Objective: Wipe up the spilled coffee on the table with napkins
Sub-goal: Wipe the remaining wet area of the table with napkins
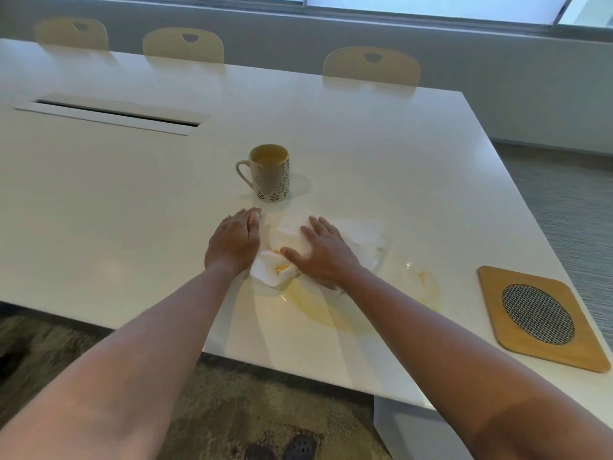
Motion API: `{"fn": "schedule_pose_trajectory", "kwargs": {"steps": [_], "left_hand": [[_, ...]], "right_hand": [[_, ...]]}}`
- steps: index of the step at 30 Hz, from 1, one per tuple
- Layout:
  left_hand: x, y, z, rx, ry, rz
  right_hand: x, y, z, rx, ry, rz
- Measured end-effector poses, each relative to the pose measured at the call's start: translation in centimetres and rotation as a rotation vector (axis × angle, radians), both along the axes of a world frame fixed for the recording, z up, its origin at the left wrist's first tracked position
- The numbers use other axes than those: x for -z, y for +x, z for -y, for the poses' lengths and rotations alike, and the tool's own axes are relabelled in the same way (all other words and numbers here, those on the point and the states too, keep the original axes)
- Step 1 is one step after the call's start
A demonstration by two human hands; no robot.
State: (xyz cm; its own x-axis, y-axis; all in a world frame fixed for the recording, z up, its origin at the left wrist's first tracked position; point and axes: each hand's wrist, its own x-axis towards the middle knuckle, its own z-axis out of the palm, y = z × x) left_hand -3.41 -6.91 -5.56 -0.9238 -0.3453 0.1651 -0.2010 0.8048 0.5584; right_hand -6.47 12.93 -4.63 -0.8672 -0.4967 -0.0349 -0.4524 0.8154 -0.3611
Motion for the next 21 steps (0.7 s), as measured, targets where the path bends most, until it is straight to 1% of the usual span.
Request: {"fn": "schedule_pose_trajectory", "kwargs": {"steps": [4, 9, 11, 17, 21], "left_hand": [[-0.1, 0.0, -0.1, 0.007, 0.005, -0.006], [-0.1, 0.0, -0.2, -0.007, 0.023, -0.017], [-0.1, 0.0, -0.2, -0.014, 0.036, -0.008], [-0.2, 0.0, -0.2, -0.028, 0.052, -0.014], [-0.2, 0.0, -0.3, -0.032, 0.041, -0.004]], "right_hand": [[0.4, -0.1, 0.8, -0.073, 0.087, 0.018], [0.1, -0.2, 0.7, -0.215, 0.145, 0.016], [-0.1, 0.0, 0.4, -0.288, 0.124, 0.031], [-1.4, 0.7, -0.2, -0.454, -0.065, 0.165], [-2.2, 0.6, -0.6, -0.519, -0.049, 0.24]]}}
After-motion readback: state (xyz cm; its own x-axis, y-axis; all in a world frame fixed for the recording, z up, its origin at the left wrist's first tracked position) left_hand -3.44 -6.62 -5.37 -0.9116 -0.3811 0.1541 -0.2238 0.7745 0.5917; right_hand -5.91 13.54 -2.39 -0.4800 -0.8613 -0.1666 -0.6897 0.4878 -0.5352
